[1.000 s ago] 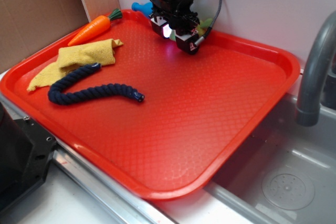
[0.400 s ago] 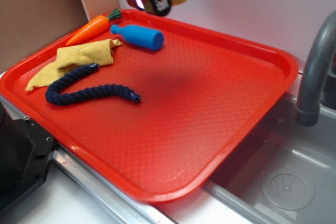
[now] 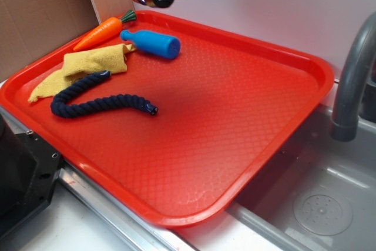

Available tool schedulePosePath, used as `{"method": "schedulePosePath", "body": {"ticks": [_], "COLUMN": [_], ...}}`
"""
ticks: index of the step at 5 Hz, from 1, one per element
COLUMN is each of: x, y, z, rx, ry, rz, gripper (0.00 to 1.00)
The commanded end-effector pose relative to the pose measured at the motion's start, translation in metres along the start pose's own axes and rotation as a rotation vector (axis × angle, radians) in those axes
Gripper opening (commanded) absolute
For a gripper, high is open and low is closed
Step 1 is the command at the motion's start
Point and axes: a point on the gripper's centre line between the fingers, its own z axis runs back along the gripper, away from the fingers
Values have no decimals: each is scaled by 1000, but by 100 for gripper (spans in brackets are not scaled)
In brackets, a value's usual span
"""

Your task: Grab the green animal.

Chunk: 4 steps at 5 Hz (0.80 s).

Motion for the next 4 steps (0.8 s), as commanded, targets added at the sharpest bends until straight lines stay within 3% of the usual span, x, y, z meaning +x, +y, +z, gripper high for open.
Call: {"method": "schedulePosePath", "body": {"ticks": [1,2,3,4], "x": [4,8,8,8], "y": [-3,-13,-28,-40], "z": [0,5,10,15], "rx": [118,177,260,283], "ry": [-27,0,70,113], "rz": [27,72,259,327], "gripper": [0,0,0,0]}}
